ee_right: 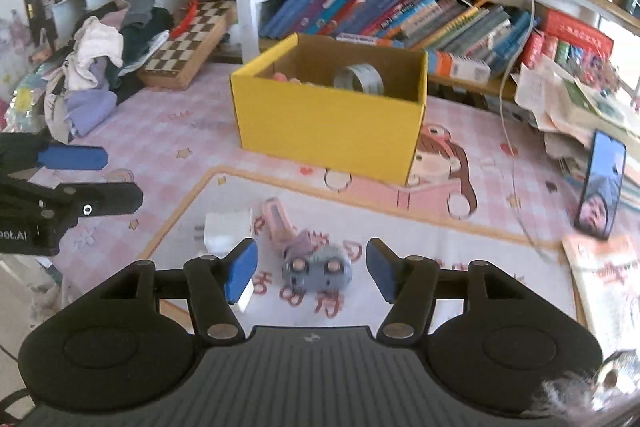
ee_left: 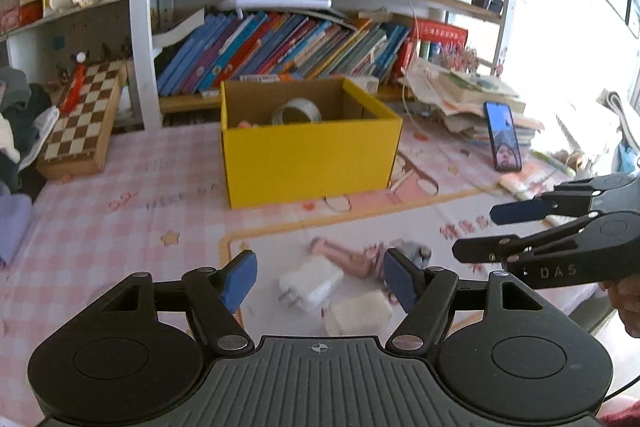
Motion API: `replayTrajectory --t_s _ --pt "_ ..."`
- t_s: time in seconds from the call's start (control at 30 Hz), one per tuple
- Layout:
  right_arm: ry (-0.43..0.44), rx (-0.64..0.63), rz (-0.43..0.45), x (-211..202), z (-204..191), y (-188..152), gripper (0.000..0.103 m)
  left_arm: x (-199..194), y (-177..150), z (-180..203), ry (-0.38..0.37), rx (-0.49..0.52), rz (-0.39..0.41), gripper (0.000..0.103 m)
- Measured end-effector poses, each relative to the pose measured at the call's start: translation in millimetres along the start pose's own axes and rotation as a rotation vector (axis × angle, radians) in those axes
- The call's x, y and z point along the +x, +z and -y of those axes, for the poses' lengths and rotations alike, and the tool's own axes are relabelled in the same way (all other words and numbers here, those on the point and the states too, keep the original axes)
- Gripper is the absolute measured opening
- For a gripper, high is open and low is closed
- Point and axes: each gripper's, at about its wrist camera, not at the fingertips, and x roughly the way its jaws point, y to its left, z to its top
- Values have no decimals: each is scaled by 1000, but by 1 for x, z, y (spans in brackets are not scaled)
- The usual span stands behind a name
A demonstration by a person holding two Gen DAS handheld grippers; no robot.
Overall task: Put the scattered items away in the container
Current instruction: 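Grasp the white block with the left tool while the right tool grasps the blue toy truck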
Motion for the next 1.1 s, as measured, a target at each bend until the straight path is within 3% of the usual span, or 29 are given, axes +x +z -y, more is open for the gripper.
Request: replayTrajectory --t_s 0.27,0.5,0.7,1.1 --pt "-79 17 9 1 -11 -27 74 2 -28 11 -4 17 -40 79" --pt "-103 40 -39 7 -17 -50 82 6 -43 13 10 15 -75 80" --pt "-112 83 -72 12 -17 -60 84 11 -53 10 44 -36 -100 83" --pt "-119 99 -98 19 -10 -64 84 19 -54 19 42 -7 -94 87"
